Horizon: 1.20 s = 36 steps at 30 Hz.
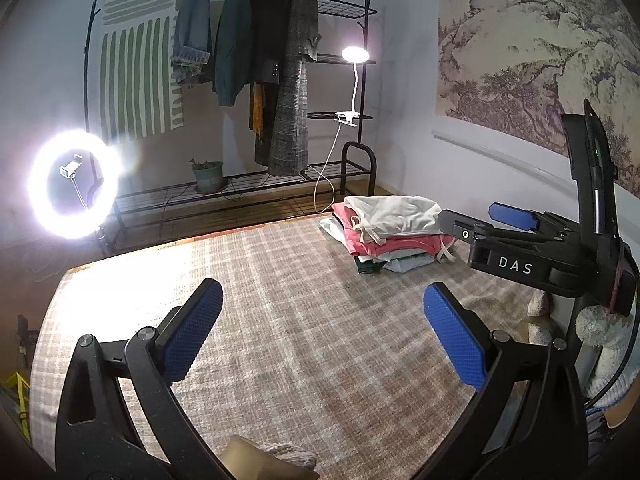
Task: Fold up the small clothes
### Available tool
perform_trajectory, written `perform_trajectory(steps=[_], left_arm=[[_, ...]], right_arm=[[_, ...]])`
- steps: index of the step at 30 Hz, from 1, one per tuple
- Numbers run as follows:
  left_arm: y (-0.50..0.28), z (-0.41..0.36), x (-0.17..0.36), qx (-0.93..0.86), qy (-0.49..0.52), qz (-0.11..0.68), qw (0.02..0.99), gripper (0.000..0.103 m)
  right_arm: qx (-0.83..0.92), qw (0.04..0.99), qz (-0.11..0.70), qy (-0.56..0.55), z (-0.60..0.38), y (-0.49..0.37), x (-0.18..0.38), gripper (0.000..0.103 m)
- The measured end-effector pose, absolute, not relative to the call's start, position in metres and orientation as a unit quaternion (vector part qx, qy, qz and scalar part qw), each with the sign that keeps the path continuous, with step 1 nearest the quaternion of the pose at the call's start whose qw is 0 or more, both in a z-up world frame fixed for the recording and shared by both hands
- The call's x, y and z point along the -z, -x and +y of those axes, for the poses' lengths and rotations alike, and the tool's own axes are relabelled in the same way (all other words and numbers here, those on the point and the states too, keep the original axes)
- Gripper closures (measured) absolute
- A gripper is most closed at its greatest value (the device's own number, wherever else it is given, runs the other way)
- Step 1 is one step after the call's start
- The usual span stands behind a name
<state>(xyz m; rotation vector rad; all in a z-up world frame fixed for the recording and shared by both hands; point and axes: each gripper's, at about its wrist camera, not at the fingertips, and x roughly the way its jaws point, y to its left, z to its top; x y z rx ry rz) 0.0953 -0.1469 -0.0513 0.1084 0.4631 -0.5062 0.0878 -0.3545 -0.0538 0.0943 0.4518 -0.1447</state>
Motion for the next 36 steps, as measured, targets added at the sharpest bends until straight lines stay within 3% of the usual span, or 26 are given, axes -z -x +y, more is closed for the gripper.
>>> perform_trajectory(steps=[36], left_arm=[[-0.0882,-0.1464,0.0447,0.251,-0.059,0.217,0.941,0.0]], right_arm=[[0.068,0.97,0.224,-0.065,-0.3569,-0.0875,0.0533,0.019]])
